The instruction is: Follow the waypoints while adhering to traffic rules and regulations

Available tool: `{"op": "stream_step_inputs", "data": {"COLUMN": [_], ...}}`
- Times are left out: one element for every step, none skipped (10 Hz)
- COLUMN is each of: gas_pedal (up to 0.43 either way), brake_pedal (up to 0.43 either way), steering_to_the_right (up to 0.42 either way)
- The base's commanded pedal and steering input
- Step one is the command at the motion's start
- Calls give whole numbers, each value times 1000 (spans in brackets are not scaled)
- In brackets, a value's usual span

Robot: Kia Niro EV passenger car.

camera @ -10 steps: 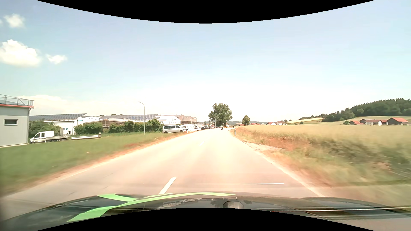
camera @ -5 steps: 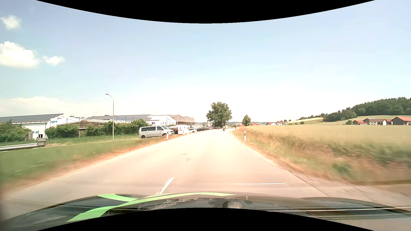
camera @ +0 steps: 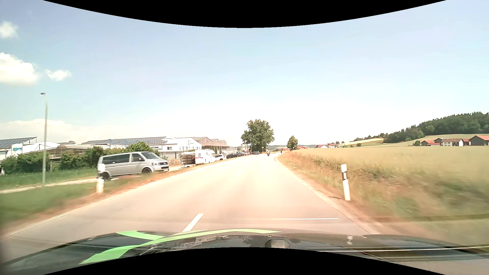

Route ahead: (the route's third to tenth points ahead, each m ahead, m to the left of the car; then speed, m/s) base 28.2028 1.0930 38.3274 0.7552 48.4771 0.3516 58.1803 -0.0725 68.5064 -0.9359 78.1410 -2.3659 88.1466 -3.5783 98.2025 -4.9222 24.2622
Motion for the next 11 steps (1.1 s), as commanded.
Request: {"op": "stream_step_inputs", "data": {"gas_pedal": [260, 220, 177, 150, 150, 157, 189, 209, 228, 228, 240], "brake_pedal": [0, 0, 0, 0, 0, 0, 0, 0, 0, 0, 0], "steering_to_the_right": [8, 8, 7, 7, 7, 7, 7, 7, 7, 7, 8]}}
